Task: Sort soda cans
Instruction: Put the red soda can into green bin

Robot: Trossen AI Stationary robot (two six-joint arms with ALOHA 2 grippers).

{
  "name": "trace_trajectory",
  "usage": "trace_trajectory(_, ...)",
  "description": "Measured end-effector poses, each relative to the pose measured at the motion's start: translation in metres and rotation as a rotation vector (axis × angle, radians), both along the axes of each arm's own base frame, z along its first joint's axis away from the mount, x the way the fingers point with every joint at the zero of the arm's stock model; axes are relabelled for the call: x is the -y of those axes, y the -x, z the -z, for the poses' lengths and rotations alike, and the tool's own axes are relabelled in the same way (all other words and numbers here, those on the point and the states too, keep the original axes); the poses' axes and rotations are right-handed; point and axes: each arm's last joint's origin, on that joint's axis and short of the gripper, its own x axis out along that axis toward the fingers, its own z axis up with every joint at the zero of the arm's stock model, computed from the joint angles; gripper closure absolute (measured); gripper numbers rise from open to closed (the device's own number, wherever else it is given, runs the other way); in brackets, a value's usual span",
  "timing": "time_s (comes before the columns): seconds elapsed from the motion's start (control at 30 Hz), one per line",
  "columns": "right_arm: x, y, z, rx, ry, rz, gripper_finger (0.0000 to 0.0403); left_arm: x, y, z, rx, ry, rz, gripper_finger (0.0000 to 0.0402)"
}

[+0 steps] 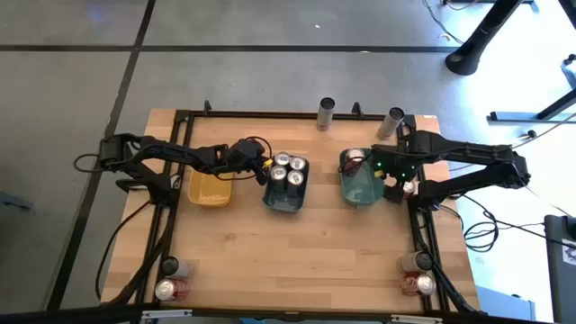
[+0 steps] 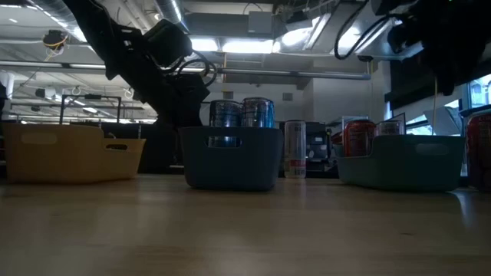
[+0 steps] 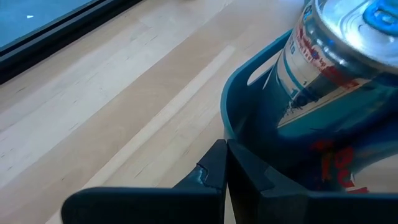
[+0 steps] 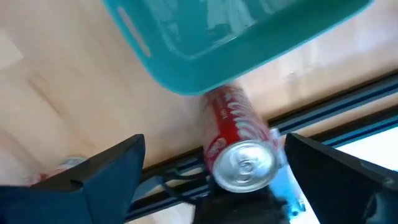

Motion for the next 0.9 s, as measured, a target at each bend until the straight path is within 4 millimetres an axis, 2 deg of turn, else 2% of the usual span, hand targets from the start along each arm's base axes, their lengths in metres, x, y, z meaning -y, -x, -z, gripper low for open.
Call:
trace_trajectory(0.1,0.001,0.005,0.003,-0.01,0.036,-0.002,0.002,0.0,-0.001,-0.001,0.009,-0.003,0.0,0.04)
trace_trajectory(0.33,-0.001,0.022,0.033,-0.121,0.051,-0.066,0.002,0.0,-0.001,-0.001,0.011,0.0,-0.002,0.04)
trace_trajectory(0.47,-0.001,0.031,0.043,-0.153,0.085,-0.067,0.002,0.0,-0.001,-0.001,0.005,-0.008,0.005,0.04)
trace_trajectory(0.6,-0.002,0.038,0.049,-0.158,0.086,-0.065,0.002,0.0,-0.001,-0.001,0.005,-0.008,0.006,0.04)
trace_trajectory(0.8,-0.005,0.049,0.071,-0.196,0.04,-0.054,0.002,0.0,-0.001,-0.001,0.006,-0.007,0.004,0.04)
trace_trajectory(0.9,-0.005,0.05,0.072,-0.2,0.036,-0.037,0.002,0.0,-0.001,-0.001,0.006,-0.006,0.004,0.04)
